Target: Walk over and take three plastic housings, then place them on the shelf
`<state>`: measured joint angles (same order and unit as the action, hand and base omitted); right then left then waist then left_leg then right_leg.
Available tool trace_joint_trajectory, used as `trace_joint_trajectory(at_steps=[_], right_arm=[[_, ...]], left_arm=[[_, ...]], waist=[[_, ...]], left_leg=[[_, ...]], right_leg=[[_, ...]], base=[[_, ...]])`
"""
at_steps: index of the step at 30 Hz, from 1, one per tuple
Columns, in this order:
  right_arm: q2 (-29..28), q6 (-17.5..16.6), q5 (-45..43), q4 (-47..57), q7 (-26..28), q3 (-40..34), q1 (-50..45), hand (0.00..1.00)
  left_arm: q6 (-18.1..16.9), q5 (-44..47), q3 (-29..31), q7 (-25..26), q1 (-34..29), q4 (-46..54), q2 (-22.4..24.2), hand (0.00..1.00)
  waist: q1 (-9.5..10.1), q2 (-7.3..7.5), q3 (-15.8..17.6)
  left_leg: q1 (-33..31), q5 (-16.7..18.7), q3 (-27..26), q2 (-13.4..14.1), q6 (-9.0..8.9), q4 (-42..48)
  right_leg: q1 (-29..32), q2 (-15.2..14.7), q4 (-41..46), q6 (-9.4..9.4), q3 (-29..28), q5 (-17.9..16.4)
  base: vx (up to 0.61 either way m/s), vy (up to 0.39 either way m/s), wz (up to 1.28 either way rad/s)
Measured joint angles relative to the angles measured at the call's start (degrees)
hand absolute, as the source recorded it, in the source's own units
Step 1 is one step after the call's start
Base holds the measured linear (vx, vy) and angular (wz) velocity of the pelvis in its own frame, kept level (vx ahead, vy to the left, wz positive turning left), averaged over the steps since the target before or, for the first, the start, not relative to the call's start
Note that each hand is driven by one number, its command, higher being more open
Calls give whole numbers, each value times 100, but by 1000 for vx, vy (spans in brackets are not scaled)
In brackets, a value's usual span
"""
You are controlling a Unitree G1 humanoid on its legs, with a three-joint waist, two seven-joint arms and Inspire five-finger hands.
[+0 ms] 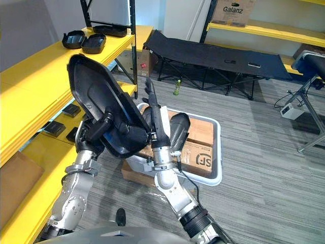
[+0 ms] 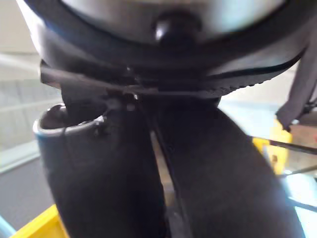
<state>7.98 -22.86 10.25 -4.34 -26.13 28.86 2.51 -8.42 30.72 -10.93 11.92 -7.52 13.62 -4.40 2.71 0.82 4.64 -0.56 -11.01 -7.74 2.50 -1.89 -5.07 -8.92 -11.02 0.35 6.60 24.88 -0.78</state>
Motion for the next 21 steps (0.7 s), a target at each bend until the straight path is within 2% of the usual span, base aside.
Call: trace_joint_trajectory(at_steps=[4,7,8,10,12,15,19,21], right_arm=[[-90,139,-475,-19,185,-44,-189,100],[-148,281,-774,-221,249,-138,-315,100],[-148,289,-852,-221,280,-152,-348,100],[-142,299,-1039,-220,581,-234,-501,100],[-74,263,-1135,-165,1140,-239,-660,100],[68,203,-1668,193,1753,-163,-826,100],[40,-57,-3267,974,2850,-214,-936,100],[-102,-117,-3558,1226,3110,-496,-1046,100]], left_arm=[[-92,-748,21,547,-9,46,34,0],[-120,-1806,383,1441,-169,48,272,0],[-120,-1961,434,1579,-201,46,288,0],[-120,-2437,703,2052,-309,49,347,0],[-129,-2755,990,2575,-420,151,403,0],[-137,-3262,1152,2983,-442,375,434,0],[-205,-3820,1152,3213,-437,714,431,0],[-290,-3819,1169,3221,-439,709,438,0]], waist=[[-14,-8,-3],[-97,-10,-1],[-107,-11,-1],[-113,-15,2],[-111,-14,2],[-76,-14,2],[-65,-12,2],[-79,-10,4]], left_leg=[[10,4,-15,14,-6,-2],[10,15,-38,15,-11,-2],[10,17,-39,16,-12,-2],[10,34,-62,29,-23,-2],[8,57,-113,47,-28,1],[8,75,-126,48,-41,17],[41,102,-183,55,-58,19],[87,124,-252,66,-59,16]], right_leg=[[2,7,1,-5,-9,-3],[15,5,-1,-6,-28,-4],[17,5,-1,-7,-30,-5],[36,12,-2,-14,-62,-10],[63,23,-8,-19,-109,-13],[69,26,-15,-25,-139,-15],[75,26,-16,-26,-191,-16],[75,25,-8,-29,-262,-19]], base=[[0,0,0],[0,0,-3],[0,0,-4],[0,0,-8],[11,-4,-11],[33,-9,-3],[25,-6,-6],[7,3,-16]])
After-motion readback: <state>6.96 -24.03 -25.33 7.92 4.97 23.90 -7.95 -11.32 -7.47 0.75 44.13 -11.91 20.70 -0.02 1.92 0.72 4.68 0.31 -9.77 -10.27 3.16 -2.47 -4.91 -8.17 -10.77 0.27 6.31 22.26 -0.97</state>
